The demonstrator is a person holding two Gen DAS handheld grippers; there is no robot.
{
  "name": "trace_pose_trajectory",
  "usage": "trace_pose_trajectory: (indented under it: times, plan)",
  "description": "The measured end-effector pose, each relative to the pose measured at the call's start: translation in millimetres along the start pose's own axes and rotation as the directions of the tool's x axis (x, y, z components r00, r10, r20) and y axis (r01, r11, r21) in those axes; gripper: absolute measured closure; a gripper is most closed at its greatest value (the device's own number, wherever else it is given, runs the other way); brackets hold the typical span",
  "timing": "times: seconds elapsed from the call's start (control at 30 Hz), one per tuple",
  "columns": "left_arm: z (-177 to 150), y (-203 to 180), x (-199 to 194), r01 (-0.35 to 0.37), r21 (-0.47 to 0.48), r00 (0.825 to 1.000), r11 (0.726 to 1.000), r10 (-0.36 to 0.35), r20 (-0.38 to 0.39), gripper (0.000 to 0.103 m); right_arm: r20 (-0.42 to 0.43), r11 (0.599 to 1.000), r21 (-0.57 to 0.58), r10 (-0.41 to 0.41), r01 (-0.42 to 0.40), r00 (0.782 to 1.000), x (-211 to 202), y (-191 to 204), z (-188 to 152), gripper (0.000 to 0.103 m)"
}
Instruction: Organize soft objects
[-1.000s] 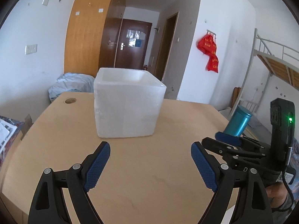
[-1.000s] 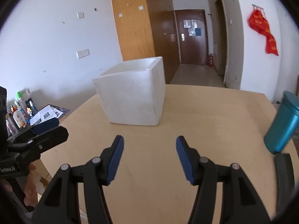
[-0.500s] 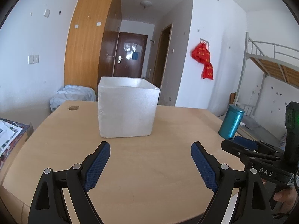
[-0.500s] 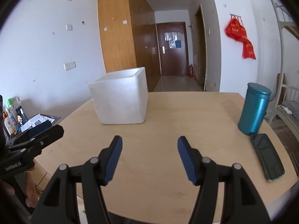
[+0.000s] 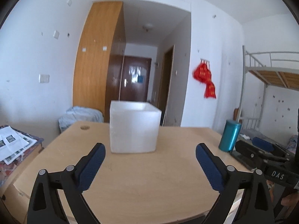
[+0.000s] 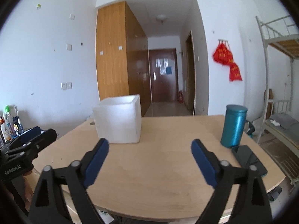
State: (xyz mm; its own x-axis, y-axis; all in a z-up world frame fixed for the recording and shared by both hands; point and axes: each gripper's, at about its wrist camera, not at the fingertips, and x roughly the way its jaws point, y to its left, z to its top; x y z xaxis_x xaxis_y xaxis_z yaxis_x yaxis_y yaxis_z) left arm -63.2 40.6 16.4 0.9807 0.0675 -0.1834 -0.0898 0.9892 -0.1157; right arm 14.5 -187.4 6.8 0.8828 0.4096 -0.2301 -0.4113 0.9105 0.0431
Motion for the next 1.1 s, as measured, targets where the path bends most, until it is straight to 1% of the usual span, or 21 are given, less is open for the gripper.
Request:
trace_pose_trajectory:
  times: [0.1,0.2,0.27,0.33,0.37,0.43,0.47,0.53,0.67,0.8,0.93,1.1]
  plan:
    - [-1,-5,-13,-0.012,0.026,0.999,1.000,0.011,0.042,0.005,0.047,1.000,-0.015,-0.008,0.009,0.999,-10,2,-3,0.005]
    - [-6,-8,-25,-0.029,0.036,0.997,0.999,0.026,0.075,0.000,0.071,1.000,-0.005,0.007,-0.006,0.997,-16,3,-8,0.005]
    - [-14,-6,-34,-0.038,0.024,0.994,0.999,0.035,0.106,0.000,0.098,1.000,0.003,0.012,-0.013,0.995,-21,1,-19,0.001]
    - [-27,-2,-41,-0.050,0.016,0.990,0.999,0.048,0.133,0.000,0.101,1.000,-0.004,0.000,0.000,0.995,-20,2,-29,0.000]
    - [-32,-2,-42,-0.061,0.018,0.990,0.998,0.058,0.131,0.000,0.084,1.000,-0.010,-0.008,0.009,0.996,-16,2,-34,0.000]
    - [-40,0,-37,-0.075,0.018,0.993,0.997,0.073,0.095,0.000,0.053,1.000,-0.010,-0.002,0.003,0.999,-10,3,-38,0.000]
    - [-44,2,-33,-0.071,0.010,0.995,0.997,0.070,0.069,0.000,0.051,1.000,-0.005,0.000,0.001,0.999,-10,3,-38,0.000]
    - [-45,1,-29,-0.074,0.012,0.996,0.997,0.074,0.050,0.000,0.047,1.000,0.001,0.003,-0.003,0.999,-11,2,-39,0.000]
    - [-47,-2,-29,-0.113,0.034,0.991,0.993,0.111,0.070,0.000,0.051,1.000,-0.014,-0.002,0.003,0.999,-10,5,-38,0.000]
    - [-49,-5,-22,-0.095,0.039,0.995,0.995,0.094,0.033,0.000,0.032,1.000,0.002,0.006,-0.006,0.999,-6,4,-41,0.000]
    - [-47,-6,-21,-0.090,0.024,0.995,0.996,0.089,0.036,0.000,0.033,1.000,-0.002,-0.002,0.002,0.999,-8,3,-41,0.000]
    - [-46,-9,-21,-0.097,0.029,0.994,0.995,0.096,0.043,0.000,0.034,1.000,-0.002,-0.003,0.003,0.999,-11,3,-40,0.000]
